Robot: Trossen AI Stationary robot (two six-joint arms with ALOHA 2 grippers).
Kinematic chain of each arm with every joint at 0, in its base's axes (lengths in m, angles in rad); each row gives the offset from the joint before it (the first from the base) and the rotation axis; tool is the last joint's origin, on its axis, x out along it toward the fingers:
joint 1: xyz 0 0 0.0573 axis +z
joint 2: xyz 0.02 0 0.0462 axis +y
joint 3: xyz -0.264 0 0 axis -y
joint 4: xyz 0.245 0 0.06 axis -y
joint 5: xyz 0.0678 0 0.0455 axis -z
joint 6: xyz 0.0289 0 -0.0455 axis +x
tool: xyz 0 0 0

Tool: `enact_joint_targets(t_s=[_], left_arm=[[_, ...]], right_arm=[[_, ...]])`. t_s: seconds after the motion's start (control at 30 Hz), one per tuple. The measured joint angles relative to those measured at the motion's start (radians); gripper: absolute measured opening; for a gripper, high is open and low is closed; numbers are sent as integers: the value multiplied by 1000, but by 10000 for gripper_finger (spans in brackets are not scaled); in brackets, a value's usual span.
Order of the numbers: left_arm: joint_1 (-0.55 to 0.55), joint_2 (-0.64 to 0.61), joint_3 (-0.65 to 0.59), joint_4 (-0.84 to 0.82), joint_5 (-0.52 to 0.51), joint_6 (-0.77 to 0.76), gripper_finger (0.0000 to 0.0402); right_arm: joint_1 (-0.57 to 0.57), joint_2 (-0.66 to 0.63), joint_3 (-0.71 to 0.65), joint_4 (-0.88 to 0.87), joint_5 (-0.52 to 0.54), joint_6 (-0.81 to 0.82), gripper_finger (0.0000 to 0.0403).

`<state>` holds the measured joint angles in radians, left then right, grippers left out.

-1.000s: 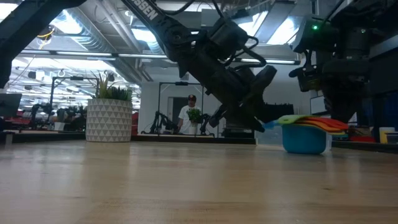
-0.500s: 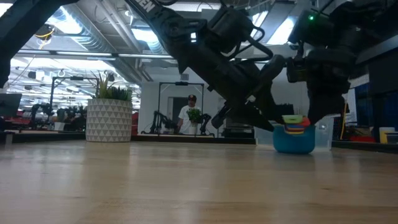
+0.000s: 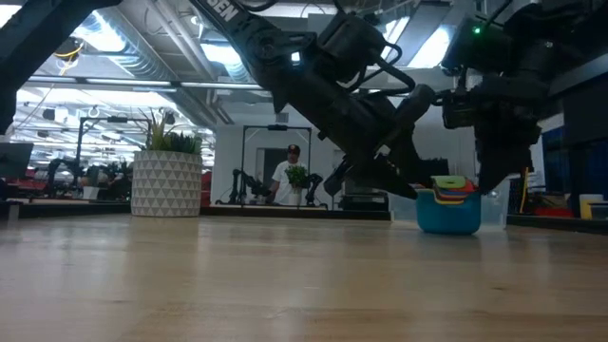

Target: Nest measuring cups in basket

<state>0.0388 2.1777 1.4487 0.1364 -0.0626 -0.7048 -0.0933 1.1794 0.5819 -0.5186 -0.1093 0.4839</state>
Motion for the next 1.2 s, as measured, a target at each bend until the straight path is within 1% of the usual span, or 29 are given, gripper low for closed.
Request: enact_joint_targets(t_s=[0.1,0.33,0.43,0.6,0.8,0.97,1.2], left_arm=[[13,0,0,0,26,0,110],[52,-1,0,0,175,0,110],[68,-2,0,0,181,0,110],[82,-2,0,0,154,5,110],[100,-2,1,44,208,8,120],[100,-2,1,40,206,8,145],[101,-2,1,37,211,7,203]], right_arm=[[0,-20,0,-47,0,-3,12],[0,-128,0,-185,2,-3,12],[0,-185,0,-210,3,-18,12],[0,-251,0,-210,11,-19,12],[0,-269,0,-205,11,-21,12],[0,-269,0,-205,12,-46,12],[0,-269,0,-205,12,-52,12]])
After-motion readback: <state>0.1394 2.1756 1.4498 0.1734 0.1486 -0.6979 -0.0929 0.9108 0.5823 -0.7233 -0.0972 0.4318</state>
